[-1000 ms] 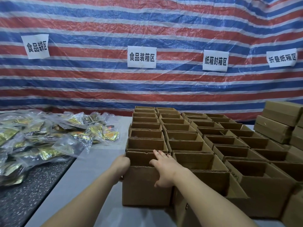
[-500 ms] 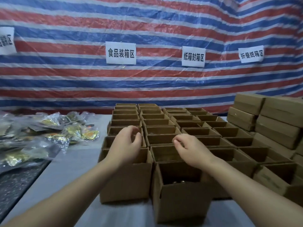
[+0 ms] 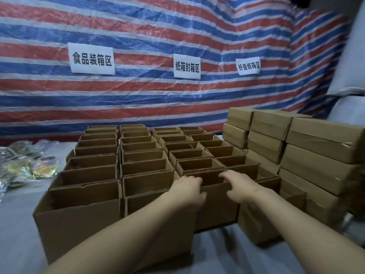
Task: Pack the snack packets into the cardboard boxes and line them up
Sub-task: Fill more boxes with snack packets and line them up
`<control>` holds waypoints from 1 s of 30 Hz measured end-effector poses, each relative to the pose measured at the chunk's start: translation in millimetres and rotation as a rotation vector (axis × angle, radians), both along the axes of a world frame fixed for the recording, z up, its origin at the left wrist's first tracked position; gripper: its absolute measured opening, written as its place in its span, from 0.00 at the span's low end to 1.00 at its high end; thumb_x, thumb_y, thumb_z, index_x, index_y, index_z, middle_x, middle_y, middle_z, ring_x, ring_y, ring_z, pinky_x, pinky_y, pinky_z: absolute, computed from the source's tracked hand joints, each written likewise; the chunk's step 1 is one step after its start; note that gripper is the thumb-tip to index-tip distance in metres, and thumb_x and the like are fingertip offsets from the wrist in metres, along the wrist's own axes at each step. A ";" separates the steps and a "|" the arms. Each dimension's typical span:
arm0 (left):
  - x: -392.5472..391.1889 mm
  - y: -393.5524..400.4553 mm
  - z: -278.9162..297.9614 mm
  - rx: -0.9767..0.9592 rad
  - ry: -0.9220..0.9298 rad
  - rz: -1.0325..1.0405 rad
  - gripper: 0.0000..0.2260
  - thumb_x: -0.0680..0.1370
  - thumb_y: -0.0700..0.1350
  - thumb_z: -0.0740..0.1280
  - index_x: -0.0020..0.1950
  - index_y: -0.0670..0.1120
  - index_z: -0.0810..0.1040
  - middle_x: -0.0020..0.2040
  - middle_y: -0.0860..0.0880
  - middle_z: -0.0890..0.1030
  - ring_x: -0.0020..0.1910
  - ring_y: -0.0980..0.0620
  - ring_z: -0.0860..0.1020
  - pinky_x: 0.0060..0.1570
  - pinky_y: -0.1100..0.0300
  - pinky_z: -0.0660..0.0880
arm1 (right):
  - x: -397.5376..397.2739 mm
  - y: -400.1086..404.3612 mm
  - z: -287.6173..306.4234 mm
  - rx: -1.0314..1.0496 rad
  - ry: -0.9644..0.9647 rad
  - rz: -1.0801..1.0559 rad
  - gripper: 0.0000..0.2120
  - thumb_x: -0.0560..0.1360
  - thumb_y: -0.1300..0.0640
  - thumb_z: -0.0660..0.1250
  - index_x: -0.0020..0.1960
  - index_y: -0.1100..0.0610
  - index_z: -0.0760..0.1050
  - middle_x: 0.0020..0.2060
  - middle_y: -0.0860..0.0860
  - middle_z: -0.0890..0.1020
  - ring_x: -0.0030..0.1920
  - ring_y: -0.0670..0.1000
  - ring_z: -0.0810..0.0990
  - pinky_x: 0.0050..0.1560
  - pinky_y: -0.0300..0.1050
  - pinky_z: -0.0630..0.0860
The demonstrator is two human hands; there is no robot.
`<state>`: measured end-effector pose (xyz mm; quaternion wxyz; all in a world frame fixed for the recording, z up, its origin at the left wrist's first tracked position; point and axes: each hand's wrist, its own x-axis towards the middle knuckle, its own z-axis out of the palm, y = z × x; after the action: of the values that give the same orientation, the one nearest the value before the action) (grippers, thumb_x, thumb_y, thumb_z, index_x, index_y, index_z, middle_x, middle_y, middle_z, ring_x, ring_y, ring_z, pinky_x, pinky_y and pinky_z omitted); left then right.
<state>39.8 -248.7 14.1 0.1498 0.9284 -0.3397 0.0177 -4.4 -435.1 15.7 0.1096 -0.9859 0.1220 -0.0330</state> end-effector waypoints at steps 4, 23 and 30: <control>5.2 -23.5 -9.2 0.158 -0.065 0.020 0.20 0.80 0.54 0.63 0.69 0.47 0.71 0.64 0.44 0.76 0.64 0.42 0.73 0.65 0.46 0.71 | 7.1 -6.7 -6.8 -0.083 -0.002 -0.014 0.33 0.77 0.61 0.68 0.78 0.46 0.63 0.75 0.48 0.68 0.76 0.53 0.65 0.75 0.53 0.63; -57.2 -42.6 -33.6 -0.061 -0.032 -0.266 0.52 0.70 0.66 0.72 0.81 0.50 0.45 0.81 0.47 0.51 0.80 0.47 0.48 0.77 0.51 0.42 | -59.7 1.5 7.5 -0.045 0.280 -0.101 0.07 0.75 0.54 0.70 0.40 0.49 0.74 0.40 0.48 0.81 0.39 0.47 0.81 0.33 0.39 0.73; -103.3 45.9 -41.6 -0.400 0.528 -0.305 0.55 0.63 0.61 0.79 0.79 0.62 0.45 0.78 0.61 0.52 0.76 0.53 0.58 0.74 0.54 0.64 | -104.3 101.7 20.8 0.164 0.298 0.093 0.10 0.76 0.54 0.70 0.57 0.50 0.79 0.47 0.50 0.83 0.47 0.49 0.83 0.51 0.46 0.83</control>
<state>-63.5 -202.8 -27.6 0.4121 0.7919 -0.4136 -0.1791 -108.7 -333.4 36.5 0.1717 -0.9722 0.0936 0.1287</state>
